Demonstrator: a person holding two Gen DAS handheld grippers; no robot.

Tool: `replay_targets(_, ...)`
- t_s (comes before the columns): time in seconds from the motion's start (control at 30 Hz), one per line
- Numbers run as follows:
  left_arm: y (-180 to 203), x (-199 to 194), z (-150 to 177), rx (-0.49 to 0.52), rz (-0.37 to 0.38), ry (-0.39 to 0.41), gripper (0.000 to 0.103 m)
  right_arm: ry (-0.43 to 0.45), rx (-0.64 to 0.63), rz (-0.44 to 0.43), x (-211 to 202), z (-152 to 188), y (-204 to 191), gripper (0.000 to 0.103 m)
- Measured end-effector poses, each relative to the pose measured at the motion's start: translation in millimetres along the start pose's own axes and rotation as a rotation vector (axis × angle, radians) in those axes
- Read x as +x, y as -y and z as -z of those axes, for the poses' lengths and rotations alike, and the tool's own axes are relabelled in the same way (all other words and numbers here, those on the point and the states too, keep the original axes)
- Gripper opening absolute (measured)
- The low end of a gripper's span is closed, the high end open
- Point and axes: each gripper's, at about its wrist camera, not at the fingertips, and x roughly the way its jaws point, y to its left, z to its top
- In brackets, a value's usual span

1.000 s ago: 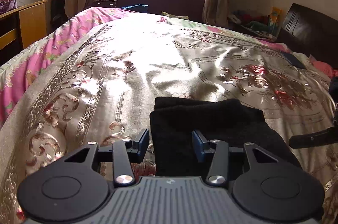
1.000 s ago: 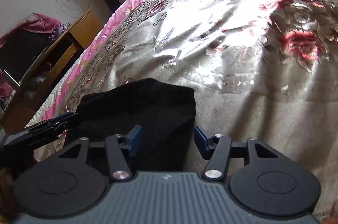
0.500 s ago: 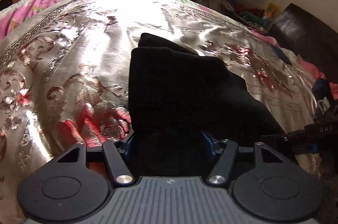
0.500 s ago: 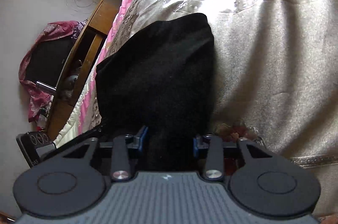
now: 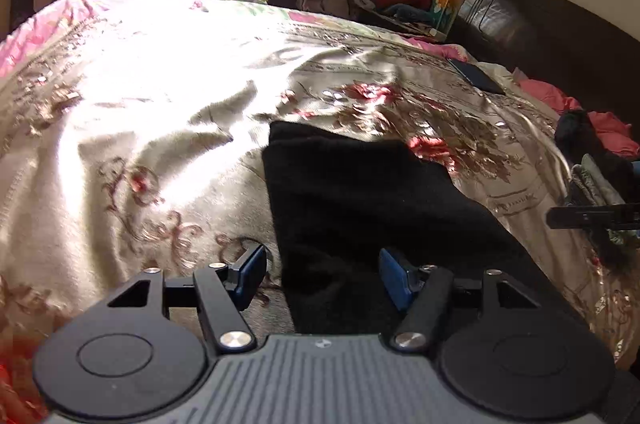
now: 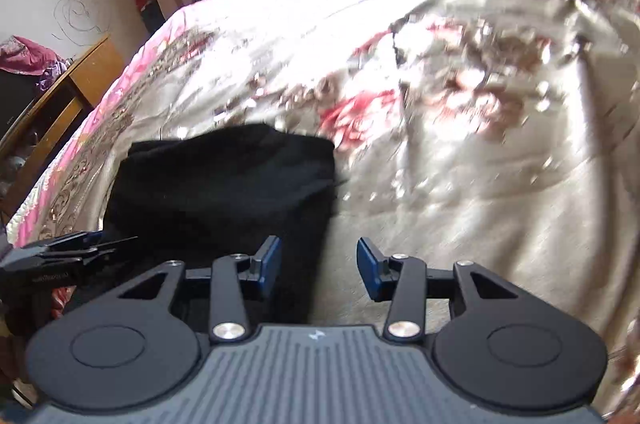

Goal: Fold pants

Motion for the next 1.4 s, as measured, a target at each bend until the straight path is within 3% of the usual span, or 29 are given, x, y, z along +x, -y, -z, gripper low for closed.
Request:
replay_targets(0.13, 6.2, -8.3, -20.7, 0.081, -0.034, 0.049, 0.073, 0.025, -0.071, -0.164, -5.3, 19.2, -38.0, 0.044)
replay_targets(0.2, 10.9, 10.4, -28.1, 0.126, -0.065, 0.017, 0.073, 0.032, -0.155, -0.260, 2.5, 31.1, -67.4, 0.044)
replay_targets(0.3, 6.2, 43.9, -32.4, 0.177, -0.095, -0.011, 0.076, 0.014, -0.195, -0.338, 25.1, 44.8, -90.6, 0.043)
replay_targets(0.4, -5.6, 66.8, -39.9, 0.160, -0.143, -0.008, 0.076, -0.073, -0.243, -0.277, 59.3, 60.9, -100.6, 0.040)
replay_targets(0.57, -10.1, 73.1, -45.5, 0.157, -0.164, -0.011, 0.075, -0.039, -0.262, -0.293, 39.9, 52.2, -104.2, 0.043)
replay_targets(0.7, -9.7, 35.5, -46.1, 0.115, -0.165, 0.051, 0.075, 0.032, -0.297, -0.361, 22.0, 51.2, -121.8, 0.044)
replay_targets(0.87, -12.4, -13.6, -30.0, 0.075, -0.122, 0.059, 0.075, -0.039, -0.357, -0.401, 53.8, 64.9, -151.1, 0.044)
replay_targets(1.0, -4.9, 1.5, -3.7, 0.150, -0.160, -0.056, 0.075, -0.060, -0.384, -0.366, 53.0, 71.1, -163.4, 0.045)
replay_targets(1.03, -7.5, 7.0, 2.7, 0.129, -0.159, -0.071, 0.075, -0.057, -0.394, -0.373, 48.0, 68.2, -164.0, 0.044)
replay_targets(1.13, -17.2, -0.4, 3.2, 0.004, -0.138, -0.044, 0.075, -0.042, -0.386, -0.410, 32.7, 65.6, -165.1, 0.044)
replay_targets(1.2, -15.5, -11.9, 2.3, -0.017, -0.147, -0.005, 0.075, -0.039, -0.376, -0.403, 36.0, 67.3, -164.2, 0.045)
replay_targets(1.33, -0.9, -15.2, -1.0, 0.051, -0.144, 0.024, 0.075, -0.119, -0.325, -0.345, 57.1, 76.5, -157.5, 0.044)
replay_targets(1.4, 4.7, -7.5, -8.5, 0.086, -0.148, 0.043, 0.075, -0.104, -0.310, -0.358, 47.1, 76.2, -158.9, 0.044)
